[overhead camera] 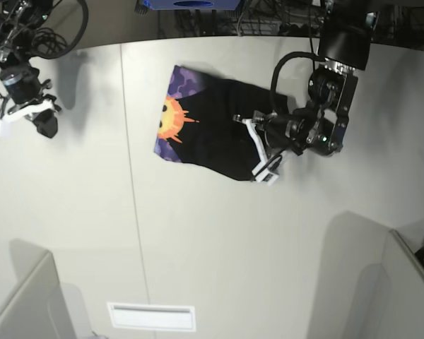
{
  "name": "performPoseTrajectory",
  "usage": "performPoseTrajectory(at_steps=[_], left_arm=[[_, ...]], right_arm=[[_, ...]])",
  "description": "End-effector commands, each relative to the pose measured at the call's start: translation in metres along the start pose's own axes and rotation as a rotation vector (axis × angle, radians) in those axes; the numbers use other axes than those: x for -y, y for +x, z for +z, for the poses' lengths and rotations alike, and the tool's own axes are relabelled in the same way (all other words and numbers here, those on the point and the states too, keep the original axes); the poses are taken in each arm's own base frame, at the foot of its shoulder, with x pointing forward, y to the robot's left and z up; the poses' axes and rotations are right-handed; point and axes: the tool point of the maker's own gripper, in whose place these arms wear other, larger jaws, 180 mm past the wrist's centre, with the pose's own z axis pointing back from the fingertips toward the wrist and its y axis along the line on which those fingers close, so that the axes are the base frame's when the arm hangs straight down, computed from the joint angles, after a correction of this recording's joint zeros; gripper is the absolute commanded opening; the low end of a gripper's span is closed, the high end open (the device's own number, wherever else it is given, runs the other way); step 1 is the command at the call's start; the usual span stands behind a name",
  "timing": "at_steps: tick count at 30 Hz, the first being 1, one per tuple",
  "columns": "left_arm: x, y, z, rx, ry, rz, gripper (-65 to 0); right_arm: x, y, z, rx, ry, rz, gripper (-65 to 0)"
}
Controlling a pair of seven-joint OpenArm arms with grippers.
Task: Fold the T-shirt properly
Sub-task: 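Move the left gripper onto the folded bundle and grasp its edge, then drag and flatten the folded bundle with the left gripper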
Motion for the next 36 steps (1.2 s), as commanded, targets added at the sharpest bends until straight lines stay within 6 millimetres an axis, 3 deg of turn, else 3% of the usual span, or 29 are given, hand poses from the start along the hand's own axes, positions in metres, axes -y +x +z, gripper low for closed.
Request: performPoseTrajectory(at_steps=[1,7,11,14,23,28,36], left_arm=[[0.001,0.008,0.003,-0.027,0.011,-0.08,-65.0],[0.004,0.007,-0.014,-0.235,0.16,-0.613,-65.0],[0.011,0.001,-0.029,-0.274,0.222,-0.915,-65.0],[0.014,0.005,-0.036,-0.239,0.243,-1.018,-65.0],[0.064,0.028,-0.058,-0.174,0.214,-1.332,-65.0],[0.07,0.029,-0.062,-0.211,0.223,-1.481,-65.0],[0.07,0.021,-0.064,-0.225,0.205,-1.476,-65.0]], right_arm=[[-0.001,0.009,0.004,0.03,0.01,0.022,-65.0],[0.004,0.001,0.007,0.009,-0.007,0.023,-65.0],[0.009,-0.009,0.012,-0.007,-0.025,0.006,-65.0],[0.021,-0.018,0.018,-0.007,-0.062,-0.044,-65.0],[0.051,-0.054,0.036,-0.031,-0.158,-0.176,-65.0],[0.052,-0.062,0.039,-0.049,-0.164,-0.183,-65.0],[0.048,-0.065,0.037,-0.042,-0.159,-0.206,-65.0]])
